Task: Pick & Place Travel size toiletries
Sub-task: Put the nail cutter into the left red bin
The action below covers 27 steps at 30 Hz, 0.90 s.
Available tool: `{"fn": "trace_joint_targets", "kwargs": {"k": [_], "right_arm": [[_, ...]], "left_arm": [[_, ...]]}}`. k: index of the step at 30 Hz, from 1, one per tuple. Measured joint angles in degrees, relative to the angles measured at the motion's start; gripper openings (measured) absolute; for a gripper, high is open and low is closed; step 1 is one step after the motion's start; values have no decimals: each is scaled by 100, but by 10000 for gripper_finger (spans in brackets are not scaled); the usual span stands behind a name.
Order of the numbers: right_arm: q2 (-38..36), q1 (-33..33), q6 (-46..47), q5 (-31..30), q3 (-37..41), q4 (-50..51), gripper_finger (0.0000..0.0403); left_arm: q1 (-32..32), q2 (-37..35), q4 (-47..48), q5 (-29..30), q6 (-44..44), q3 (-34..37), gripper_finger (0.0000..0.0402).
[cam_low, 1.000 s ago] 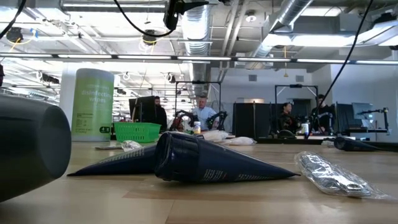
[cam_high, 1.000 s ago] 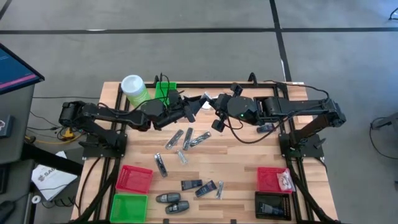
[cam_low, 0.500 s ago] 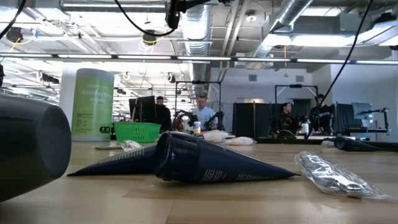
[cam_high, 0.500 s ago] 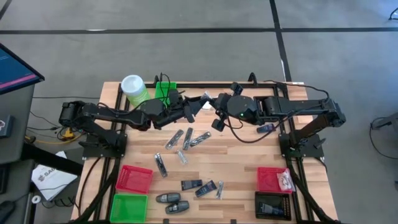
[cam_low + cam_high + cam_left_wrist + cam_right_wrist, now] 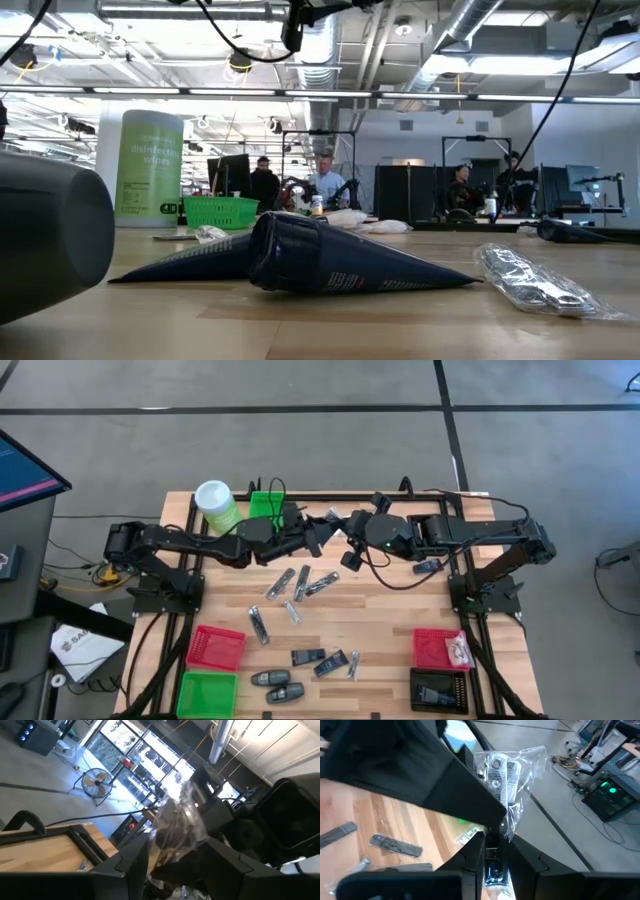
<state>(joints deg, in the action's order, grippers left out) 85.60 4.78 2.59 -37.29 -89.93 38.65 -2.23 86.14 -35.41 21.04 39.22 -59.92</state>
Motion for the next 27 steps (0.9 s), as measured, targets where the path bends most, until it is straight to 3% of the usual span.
{"fn": "trace_joint_targets", "kwargs": {"k": [8,22,27], "right_arm": [[0,0,-2,-23,0,19,61],[0,0,-25,-56,-2,42,61],[-4,0,-26,-62,-2,46,61]], "left_arm": [[20,-3,23,4,5,0,153],[16,-2,64,106,21,0,17],[16,-1,59,92,29,0,17]]}}
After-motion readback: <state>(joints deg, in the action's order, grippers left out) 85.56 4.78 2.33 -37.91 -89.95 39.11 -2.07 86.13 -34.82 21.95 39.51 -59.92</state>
